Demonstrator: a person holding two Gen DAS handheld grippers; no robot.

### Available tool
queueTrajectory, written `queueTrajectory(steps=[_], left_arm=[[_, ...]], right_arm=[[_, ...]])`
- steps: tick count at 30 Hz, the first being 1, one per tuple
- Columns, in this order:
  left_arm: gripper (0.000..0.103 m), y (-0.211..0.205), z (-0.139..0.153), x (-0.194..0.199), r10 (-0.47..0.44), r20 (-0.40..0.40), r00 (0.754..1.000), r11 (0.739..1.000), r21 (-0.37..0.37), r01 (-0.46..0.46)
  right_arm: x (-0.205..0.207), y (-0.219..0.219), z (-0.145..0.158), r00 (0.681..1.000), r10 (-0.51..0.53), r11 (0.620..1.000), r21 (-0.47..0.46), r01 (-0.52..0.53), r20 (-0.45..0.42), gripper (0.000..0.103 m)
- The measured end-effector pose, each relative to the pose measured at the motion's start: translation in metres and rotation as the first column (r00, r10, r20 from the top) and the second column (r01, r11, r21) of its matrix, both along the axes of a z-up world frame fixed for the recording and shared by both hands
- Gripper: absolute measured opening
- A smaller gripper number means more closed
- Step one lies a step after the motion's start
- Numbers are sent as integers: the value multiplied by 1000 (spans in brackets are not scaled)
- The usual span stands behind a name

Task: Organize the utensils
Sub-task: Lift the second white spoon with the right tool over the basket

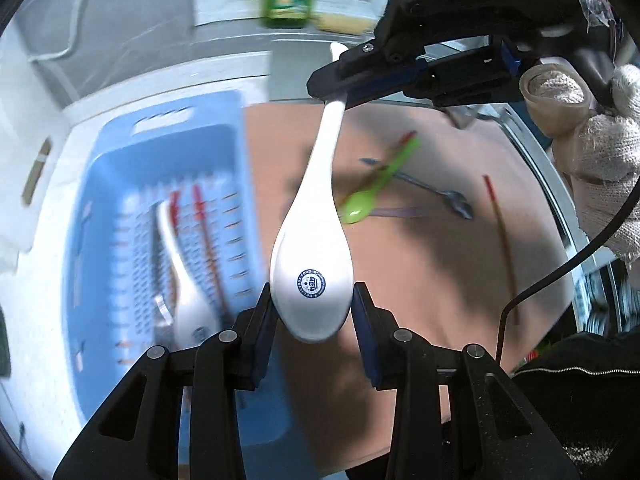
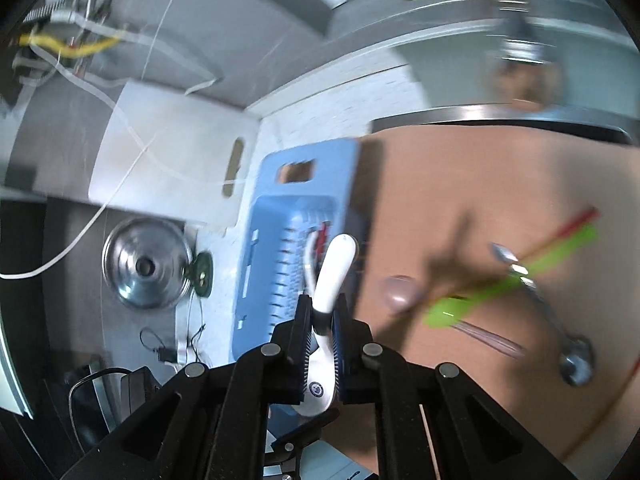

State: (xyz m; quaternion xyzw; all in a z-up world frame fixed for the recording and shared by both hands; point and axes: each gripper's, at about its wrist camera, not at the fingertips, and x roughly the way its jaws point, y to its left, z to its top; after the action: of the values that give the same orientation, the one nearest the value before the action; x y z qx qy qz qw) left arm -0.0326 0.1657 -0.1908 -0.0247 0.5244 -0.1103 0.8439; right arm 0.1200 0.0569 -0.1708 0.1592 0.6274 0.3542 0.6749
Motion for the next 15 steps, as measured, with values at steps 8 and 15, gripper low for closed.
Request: queueTrajectory(steps=[8, 15], left_arm=[[35, 42, -14, -8, 118, -26, 993, 993, -4, -118], [35, 64, -30, -9, 163, -72, 984, 987, 1, -164]], right_arm=[[2, 64, -19, 995, 94, 995, -17, -94, -39, 9], [3, 107, -34, 982, 184, 981, -58, -187, -42, 9]])
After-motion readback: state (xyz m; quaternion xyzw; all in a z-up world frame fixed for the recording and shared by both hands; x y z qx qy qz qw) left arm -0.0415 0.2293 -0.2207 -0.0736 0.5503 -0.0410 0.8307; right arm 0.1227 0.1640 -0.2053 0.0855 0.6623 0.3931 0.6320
